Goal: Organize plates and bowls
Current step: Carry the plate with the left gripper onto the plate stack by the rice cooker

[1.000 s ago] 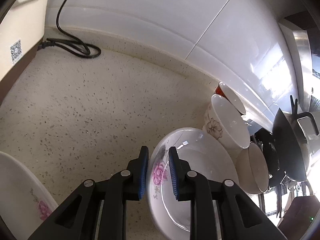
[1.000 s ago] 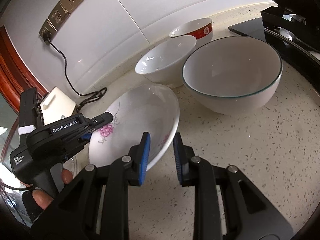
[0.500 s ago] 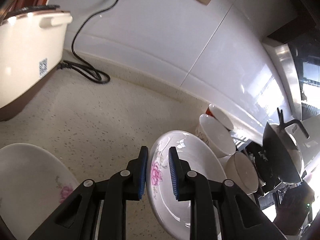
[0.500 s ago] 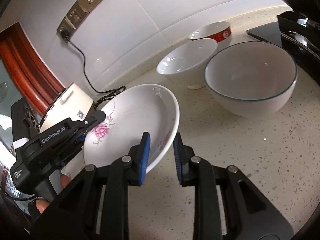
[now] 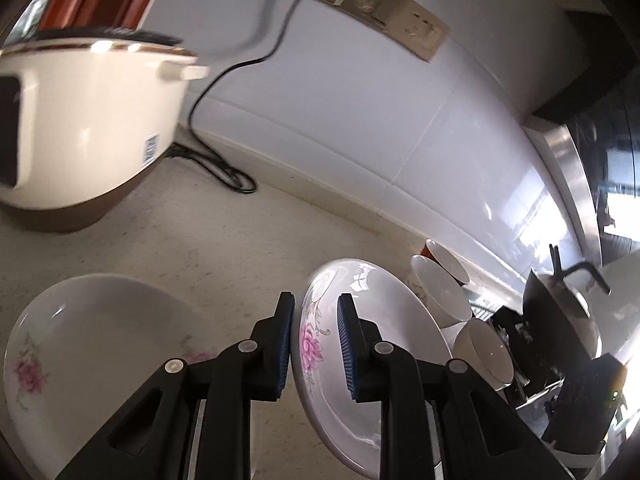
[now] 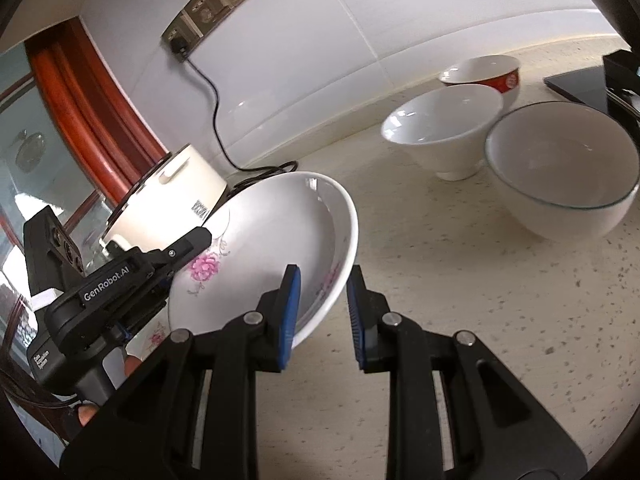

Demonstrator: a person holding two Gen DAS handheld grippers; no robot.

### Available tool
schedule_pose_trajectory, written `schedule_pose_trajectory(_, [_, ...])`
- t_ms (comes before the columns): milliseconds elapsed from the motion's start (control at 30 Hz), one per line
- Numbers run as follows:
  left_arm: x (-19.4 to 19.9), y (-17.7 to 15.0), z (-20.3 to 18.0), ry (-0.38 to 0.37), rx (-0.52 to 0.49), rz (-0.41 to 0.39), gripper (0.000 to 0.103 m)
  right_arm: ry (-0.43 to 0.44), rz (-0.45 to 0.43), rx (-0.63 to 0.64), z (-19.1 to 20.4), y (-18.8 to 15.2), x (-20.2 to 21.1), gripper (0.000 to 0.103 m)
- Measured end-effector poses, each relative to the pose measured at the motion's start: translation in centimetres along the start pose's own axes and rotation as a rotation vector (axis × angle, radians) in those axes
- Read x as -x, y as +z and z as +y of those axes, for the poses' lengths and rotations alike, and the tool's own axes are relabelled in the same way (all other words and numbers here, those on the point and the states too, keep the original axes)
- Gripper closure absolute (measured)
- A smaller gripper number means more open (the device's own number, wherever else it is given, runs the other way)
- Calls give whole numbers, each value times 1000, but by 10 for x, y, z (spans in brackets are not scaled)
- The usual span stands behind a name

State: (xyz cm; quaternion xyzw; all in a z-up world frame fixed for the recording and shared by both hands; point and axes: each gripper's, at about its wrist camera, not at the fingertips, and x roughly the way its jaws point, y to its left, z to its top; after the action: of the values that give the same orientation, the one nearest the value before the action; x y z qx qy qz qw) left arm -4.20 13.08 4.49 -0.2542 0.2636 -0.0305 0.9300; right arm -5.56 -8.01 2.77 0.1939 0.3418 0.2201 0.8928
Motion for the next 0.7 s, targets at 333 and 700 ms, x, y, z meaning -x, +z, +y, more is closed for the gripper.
schedule_pose_trajectory(333, [38, 3, 30, 18, 90, -134, 81, 15, -3, 113, 44, -11, -10, 76])
schedule_pose_trajectory(700, [61, -1, 65, 118, 230, -241, 76, 40, 62, 174, 79, -25, -35, 76])
